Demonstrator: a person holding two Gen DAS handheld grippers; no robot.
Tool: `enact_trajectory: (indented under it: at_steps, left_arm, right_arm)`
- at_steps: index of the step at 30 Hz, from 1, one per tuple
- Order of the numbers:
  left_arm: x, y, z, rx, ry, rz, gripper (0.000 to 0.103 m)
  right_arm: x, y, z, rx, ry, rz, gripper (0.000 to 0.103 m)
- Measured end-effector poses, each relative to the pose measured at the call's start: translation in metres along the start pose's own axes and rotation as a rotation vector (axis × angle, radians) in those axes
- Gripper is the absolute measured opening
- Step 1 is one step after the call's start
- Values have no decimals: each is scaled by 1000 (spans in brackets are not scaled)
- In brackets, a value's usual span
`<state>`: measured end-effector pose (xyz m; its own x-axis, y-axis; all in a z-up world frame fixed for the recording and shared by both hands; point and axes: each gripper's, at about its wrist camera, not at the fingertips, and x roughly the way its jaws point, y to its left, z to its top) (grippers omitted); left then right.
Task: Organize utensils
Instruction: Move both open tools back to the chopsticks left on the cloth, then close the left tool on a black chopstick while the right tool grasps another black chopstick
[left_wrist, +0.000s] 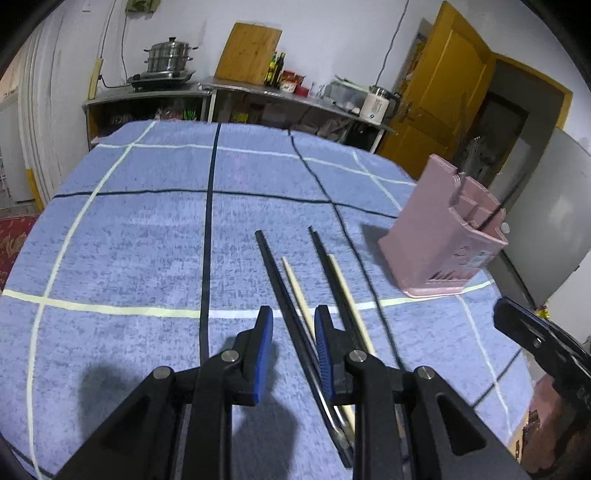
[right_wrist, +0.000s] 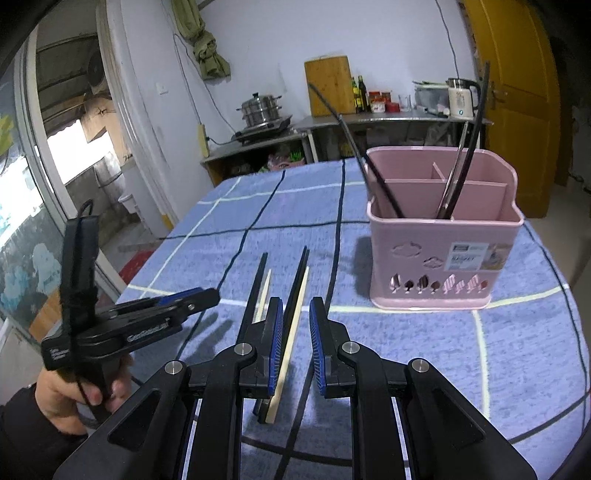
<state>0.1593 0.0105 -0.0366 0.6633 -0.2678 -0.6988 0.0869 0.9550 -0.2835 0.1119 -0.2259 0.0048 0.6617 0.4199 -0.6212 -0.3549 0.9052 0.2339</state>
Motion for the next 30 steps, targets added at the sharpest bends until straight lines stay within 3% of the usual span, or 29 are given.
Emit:
enact_trajectory:
  at_steps: [11,19,26,30]
  left_arm:
    - [44,-2,-4,0,75,84,25]
    - [45,-6,-5,31,53,120,31]
    - [45,-11,-7,75,53,166,30]
    - [40,-1,-7,61,59,167,14]
  right_arm:
    - [20,-6,1,8,30,10,15]
    - [20,-6,1,15,37,18,15]
    - [18,-4,1,9,34,24,15]
    - [21,-1,2,3,35,31,15]
